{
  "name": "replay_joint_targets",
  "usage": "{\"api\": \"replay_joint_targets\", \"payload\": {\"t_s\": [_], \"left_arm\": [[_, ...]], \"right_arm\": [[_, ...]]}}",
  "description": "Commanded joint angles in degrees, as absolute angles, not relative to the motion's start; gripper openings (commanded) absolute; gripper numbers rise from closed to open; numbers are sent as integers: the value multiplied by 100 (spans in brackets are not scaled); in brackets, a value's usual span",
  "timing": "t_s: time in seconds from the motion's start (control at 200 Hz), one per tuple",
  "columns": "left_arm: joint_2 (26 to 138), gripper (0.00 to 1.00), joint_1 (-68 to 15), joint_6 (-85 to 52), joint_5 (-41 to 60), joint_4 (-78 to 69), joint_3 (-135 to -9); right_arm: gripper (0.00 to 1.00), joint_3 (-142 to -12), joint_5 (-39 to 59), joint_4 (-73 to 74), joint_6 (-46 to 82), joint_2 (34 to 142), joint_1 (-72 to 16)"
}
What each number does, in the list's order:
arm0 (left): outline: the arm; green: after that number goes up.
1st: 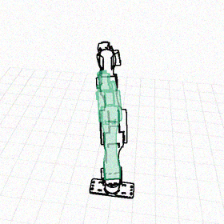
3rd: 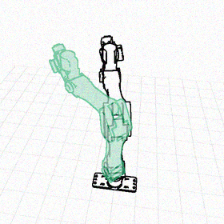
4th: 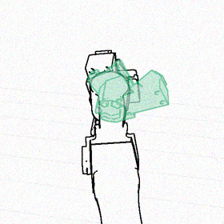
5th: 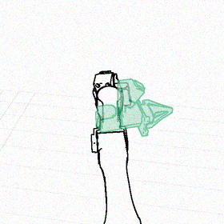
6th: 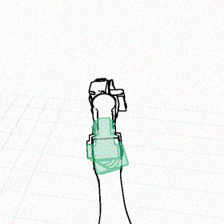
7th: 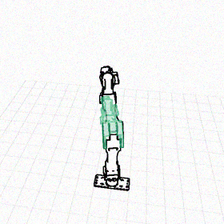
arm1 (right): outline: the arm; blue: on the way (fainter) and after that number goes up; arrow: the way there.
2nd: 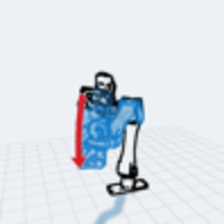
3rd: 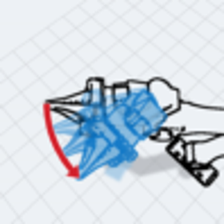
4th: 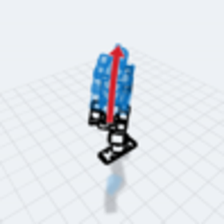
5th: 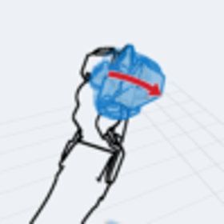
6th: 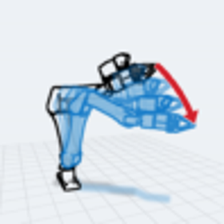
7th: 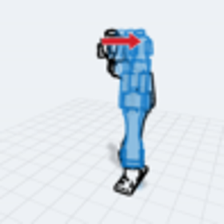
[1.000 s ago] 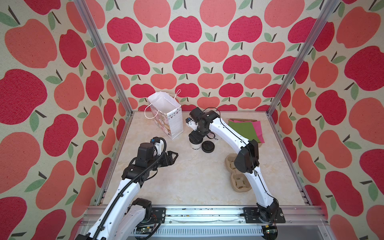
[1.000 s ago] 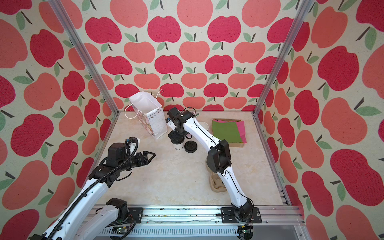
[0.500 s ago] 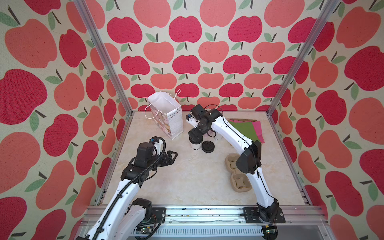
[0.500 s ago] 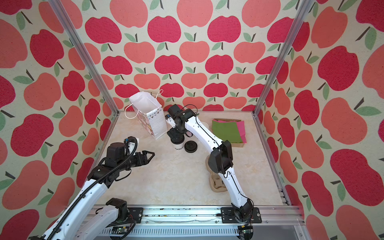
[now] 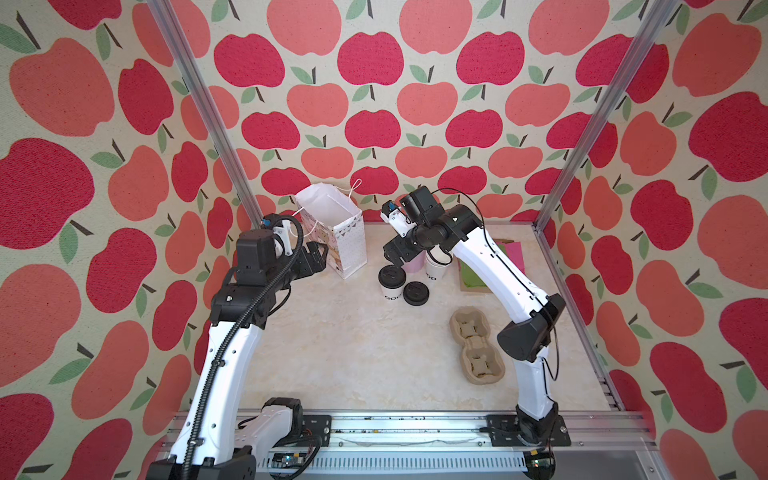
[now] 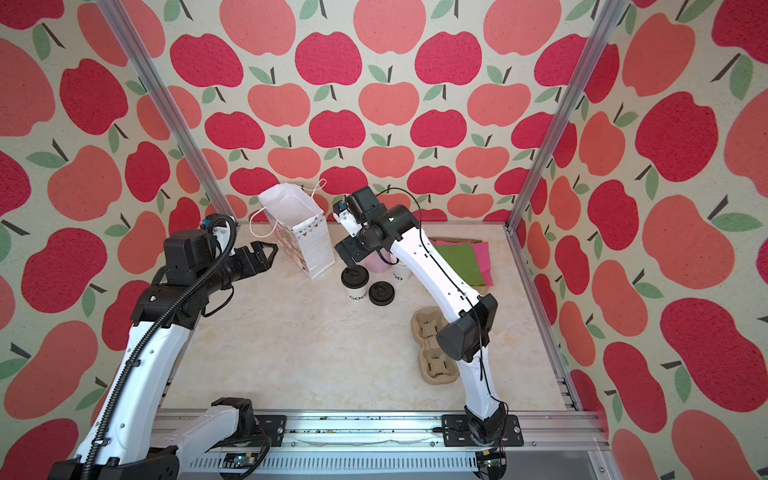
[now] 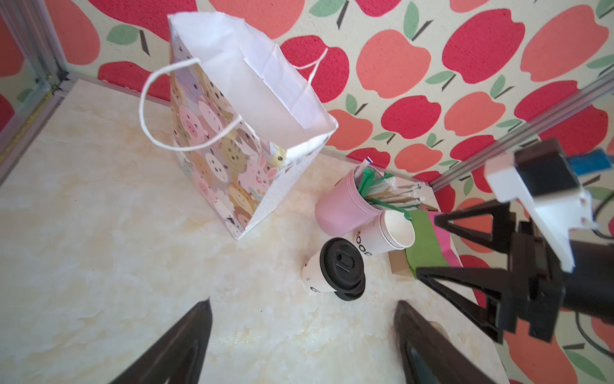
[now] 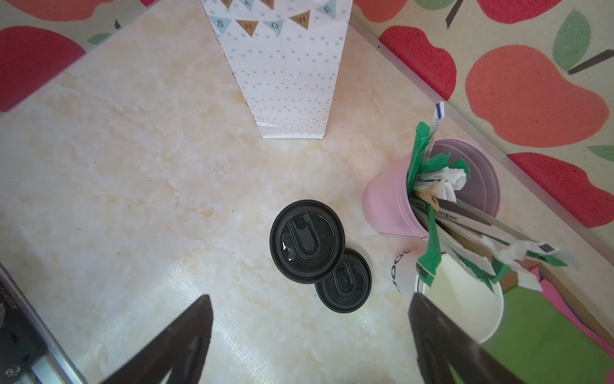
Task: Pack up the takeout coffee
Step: 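Reach the left gripper to the patterned paper bag's top edge while the right rises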
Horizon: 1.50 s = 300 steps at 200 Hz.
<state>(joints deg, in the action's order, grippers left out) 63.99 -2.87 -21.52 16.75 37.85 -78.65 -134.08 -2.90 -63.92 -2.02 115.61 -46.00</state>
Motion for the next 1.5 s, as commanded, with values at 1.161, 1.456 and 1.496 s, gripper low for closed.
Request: {"api": "replay_joint_targets", "payload": {"t_s": [1.161,1.456,1.496], "left_arm": [[11565,50,-228,-2795,132,5569,-12901],[11745,30,-295,-2874,142,5615,-12999],[11721,26,-299,-2875,128,5594,-12957]], "right_arm": [[96,-8827,-499,-3912,543,8232,-4407],[96,-8454,-562,-3811,624,7957,-4403],[96,-8415,-571,-3801,633,7931,-4404]]}}
